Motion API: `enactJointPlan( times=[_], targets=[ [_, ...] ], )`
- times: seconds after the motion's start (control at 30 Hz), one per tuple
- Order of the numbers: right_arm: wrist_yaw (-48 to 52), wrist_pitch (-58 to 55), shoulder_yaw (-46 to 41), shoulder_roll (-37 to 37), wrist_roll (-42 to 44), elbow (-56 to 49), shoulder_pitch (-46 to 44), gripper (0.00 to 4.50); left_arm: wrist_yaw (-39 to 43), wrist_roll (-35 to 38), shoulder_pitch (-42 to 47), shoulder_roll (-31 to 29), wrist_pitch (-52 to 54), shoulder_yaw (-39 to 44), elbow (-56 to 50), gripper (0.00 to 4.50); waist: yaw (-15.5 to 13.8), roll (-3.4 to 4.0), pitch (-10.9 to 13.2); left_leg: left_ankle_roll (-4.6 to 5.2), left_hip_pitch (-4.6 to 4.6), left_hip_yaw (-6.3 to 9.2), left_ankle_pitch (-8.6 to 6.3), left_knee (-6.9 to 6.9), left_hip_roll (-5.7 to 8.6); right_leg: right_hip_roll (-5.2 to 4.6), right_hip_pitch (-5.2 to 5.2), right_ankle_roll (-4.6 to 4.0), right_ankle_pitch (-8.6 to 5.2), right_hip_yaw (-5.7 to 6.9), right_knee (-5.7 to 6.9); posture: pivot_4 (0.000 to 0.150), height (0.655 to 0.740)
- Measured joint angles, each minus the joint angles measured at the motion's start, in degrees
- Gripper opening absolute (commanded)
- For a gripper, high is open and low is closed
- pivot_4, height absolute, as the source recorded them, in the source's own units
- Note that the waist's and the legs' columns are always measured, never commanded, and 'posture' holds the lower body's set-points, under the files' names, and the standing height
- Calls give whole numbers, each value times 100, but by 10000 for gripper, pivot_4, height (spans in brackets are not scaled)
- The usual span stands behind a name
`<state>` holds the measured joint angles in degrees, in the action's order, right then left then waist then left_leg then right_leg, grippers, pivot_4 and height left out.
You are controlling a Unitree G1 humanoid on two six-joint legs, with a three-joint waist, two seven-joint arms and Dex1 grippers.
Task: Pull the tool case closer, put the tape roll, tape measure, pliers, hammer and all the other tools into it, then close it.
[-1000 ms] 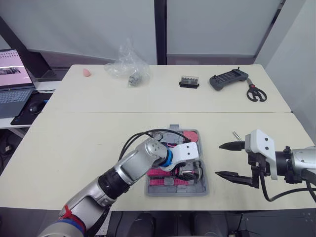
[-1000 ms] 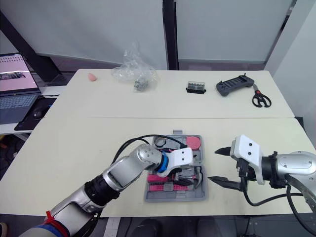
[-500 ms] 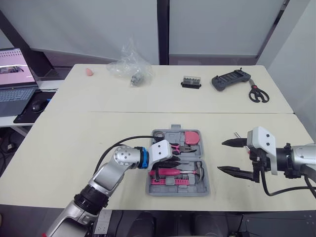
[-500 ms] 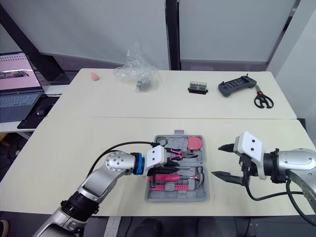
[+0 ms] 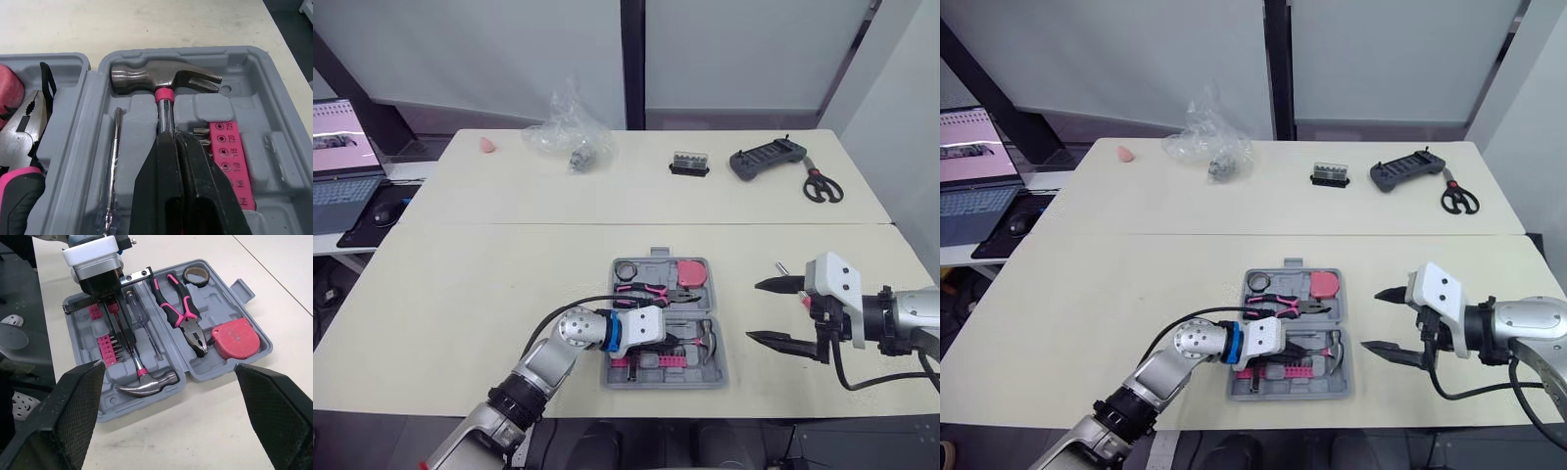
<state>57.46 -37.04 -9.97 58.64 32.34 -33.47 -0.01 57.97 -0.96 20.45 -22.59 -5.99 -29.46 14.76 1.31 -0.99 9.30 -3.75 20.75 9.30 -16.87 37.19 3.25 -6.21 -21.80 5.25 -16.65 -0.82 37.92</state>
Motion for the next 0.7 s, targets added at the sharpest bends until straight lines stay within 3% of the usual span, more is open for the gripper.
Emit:
enactJointPlan(
  times=[0.3,0.43,0.6,0.7],
  targets=[
    [7,420,27,-115,-345,517,49,45000,-157,305,-267,166,112,462,-120,270,13,-1,-6,10,-6,5,-5,1,0,1,7,3,1,3,-1,1500,7400],
    [29,756,45,-321,-427,1155,-209,45000,-200,886,-168,-315,864,1239,-1132,8961,57,-4,-3,-6,-3,5,3,1,-6,5,-4,2,1,1,8,1500,7400],
    [252,831,-390,-318,-281,1994,-614,45000,67,1916,-301,-1719,2135,2744,-2211,24182,83,7,-4,-5,3,-3,3,-9,-5,4,-20,2,1,-7,5,1500,7400],
    [509,1026,-782,-90,-290,2696,-634,45000,289,2280,-1061,-2592,2587,3813,-2134,33089,94,7,-4,-2,3,-5,1,-17,-5,4,-27,1,2,-7,5,1500,7400]
  ],
)
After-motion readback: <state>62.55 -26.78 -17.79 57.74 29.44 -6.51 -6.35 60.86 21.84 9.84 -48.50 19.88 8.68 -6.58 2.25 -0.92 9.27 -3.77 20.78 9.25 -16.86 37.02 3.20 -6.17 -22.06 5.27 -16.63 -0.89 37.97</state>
